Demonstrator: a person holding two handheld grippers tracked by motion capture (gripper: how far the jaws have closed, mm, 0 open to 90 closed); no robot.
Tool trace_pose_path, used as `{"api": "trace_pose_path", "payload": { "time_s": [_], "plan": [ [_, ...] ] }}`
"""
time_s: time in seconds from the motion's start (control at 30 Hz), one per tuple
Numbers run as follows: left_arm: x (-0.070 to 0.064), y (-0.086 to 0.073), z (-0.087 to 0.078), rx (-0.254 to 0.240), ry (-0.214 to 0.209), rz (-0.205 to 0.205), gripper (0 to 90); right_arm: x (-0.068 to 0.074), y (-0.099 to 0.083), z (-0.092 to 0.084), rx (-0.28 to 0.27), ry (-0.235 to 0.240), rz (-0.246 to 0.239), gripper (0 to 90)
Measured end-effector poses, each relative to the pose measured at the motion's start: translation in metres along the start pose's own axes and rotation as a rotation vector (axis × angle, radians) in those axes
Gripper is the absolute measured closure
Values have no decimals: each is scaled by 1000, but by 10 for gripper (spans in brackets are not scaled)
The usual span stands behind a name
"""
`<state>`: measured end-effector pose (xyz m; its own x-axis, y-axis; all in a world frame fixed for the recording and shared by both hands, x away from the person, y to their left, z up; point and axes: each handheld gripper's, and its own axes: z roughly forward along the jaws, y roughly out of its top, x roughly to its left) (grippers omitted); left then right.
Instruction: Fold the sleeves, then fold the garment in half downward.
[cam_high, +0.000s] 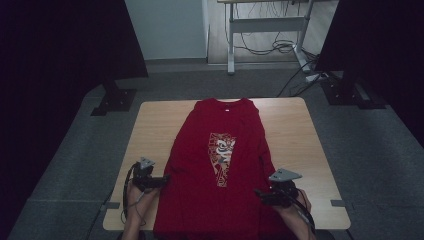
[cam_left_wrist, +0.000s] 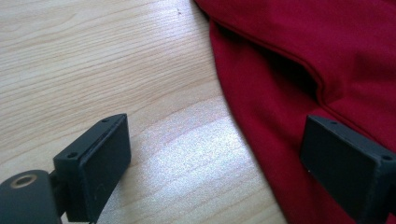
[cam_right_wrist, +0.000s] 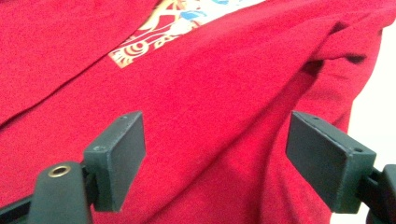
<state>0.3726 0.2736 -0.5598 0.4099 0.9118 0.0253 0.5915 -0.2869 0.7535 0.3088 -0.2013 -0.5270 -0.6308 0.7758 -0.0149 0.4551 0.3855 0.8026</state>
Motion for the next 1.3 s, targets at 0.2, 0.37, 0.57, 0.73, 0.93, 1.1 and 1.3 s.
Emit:
{"api": "trace_pose_path", "payload": {
  "time_s": [0.2, 0.37, 0.57, 0.73, 0.93, 1.1, 1.3],
  "plan": [
    [0, 0, 0, 0, 0, 0, 91, -16, 5, 7, -4, -40, 46, 163],
    [0, 0, 0, 1, -2, 0, 89, -37, 0, 19, 22, -93, 90, 153],
    [0, 0, 0, 1, -2, 0, 88, -47, -11, 26, 58, -128, 106, 152],
    [0, 0, 0, 3, -1, 1, 85, -55, -24, 35, 89, -128, 134, 83],
    [-1, 0, 1, 4, 0, 1, 79, -56, -26, 35, 73, -130, 128, 79],
    [-1, 0, 1, 4, 0, 1, 79, -56, -26, 35, 75, -133, 130, 69],
    [-1, 1, 1, 5, -1, -1, 72, -57, -26, 36, 78, -136, 134, 58]
  ]
}}
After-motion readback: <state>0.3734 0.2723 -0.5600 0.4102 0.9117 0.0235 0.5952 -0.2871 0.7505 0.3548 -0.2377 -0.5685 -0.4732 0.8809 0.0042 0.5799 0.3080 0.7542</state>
